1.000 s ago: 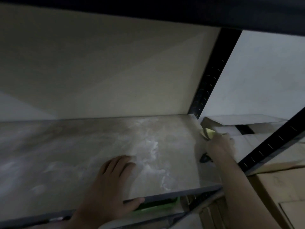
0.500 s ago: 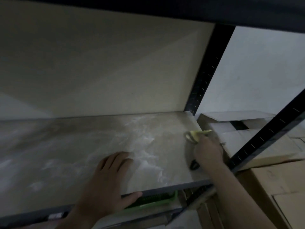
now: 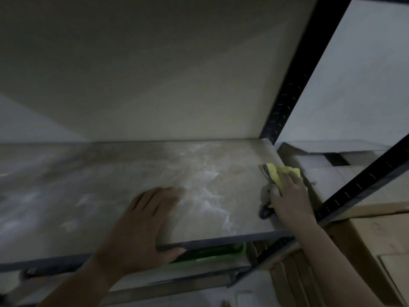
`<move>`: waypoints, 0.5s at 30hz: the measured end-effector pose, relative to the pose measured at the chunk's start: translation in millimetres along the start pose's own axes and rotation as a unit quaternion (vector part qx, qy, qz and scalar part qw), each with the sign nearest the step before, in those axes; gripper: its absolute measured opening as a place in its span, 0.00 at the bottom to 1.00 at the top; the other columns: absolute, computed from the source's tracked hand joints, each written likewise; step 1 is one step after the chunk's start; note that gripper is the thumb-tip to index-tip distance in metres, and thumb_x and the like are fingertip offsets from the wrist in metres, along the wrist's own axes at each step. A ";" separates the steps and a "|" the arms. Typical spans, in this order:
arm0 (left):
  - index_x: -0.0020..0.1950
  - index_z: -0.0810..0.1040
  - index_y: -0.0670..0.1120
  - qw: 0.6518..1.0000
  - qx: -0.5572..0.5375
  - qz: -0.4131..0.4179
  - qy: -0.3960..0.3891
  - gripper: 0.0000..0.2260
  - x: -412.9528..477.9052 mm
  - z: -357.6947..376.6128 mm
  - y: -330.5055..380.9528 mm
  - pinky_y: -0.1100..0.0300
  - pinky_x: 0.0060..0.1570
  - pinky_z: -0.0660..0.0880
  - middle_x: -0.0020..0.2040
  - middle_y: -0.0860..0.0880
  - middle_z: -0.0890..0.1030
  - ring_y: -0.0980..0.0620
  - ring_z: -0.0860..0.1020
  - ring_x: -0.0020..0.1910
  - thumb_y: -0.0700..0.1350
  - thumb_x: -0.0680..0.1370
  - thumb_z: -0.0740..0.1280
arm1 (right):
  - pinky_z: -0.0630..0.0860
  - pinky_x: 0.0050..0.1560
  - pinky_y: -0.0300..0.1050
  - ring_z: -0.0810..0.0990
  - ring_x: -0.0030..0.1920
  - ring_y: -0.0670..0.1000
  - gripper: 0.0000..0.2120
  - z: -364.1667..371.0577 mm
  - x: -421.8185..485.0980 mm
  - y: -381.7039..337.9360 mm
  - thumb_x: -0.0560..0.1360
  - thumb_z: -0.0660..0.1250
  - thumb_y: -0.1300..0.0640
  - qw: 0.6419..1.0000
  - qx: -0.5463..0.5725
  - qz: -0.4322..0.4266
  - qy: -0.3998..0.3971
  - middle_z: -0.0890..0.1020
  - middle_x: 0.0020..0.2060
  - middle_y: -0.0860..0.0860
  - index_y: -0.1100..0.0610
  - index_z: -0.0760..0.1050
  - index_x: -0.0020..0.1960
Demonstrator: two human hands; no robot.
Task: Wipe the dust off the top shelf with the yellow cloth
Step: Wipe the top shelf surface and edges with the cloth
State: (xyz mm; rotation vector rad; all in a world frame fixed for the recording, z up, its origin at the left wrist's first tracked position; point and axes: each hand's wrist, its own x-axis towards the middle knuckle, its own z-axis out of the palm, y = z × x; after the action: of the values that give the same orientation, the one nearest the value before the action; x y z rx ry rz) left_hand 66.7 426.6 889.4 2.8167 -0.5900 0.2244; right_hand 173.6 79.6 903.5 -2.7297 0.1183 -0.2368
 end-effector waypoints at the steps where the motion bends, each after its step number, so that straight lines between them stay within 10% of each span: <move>1: 0.79 0.67 0.49 1.000 0.016 0.004 -0.001 0.44 -6.7 -3.8 -9.8 0.48 0.74 0.64 0.77 0.49 0.68 0.44 0.66 0.76 0.75 0.71 0.65 | 0.72 0.60 0.57 0.71 0.60 0.60 0.17 0.9 -2.6 -1.6 0.76 0.59 0.53 1.000 0.005 -0.014 0.001 0.70 0.64 0.56 0.54 0.69 0.64; 5: 0.79 0.67 0.47 0.999 0.049 -0.011 -0.014 0.45 -19.9 -8.2 -36.0 0.44 0.74 0.64 0.77 0.46 0.68 0.41 0.67 0.76 0.76 0.71 0.65 | 0.74 0.47 0.47 0.76 0.56 0.60 0.18 6.6 -27.7 -19.0 0.77 0.61 0.55 0.998 -0.028 -0.060 0.000 0.72 0.66 0.56 0.55 0.69 0.67; 15: 0.82 0.61 0.43 0.997 0.063 -0.047 -0.011 0.53 -17.9 -0.2 -35.3 0.41 0.78 0.56 0.81 0.45 0.63 0.42 0.61 0.80 0.79 0.69 0.63 | 0.65 0.63 0.32 0.73 0.64 0.51 0.21 36.3 -56.8 -128.1 0.78 0.60 0.64 0.966 0.177 -0.162 -0.097 0.67 0.71 0.54 0.56 0.68 0.71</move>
State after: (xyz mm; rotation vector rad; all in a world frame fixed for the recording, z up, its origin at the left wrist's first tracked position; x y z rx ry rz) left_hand 65.1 464.6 878.5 2.9623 -0.4628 0.2211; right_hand 130.7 217.6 912.6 -2.3830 -0.3920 -0.0688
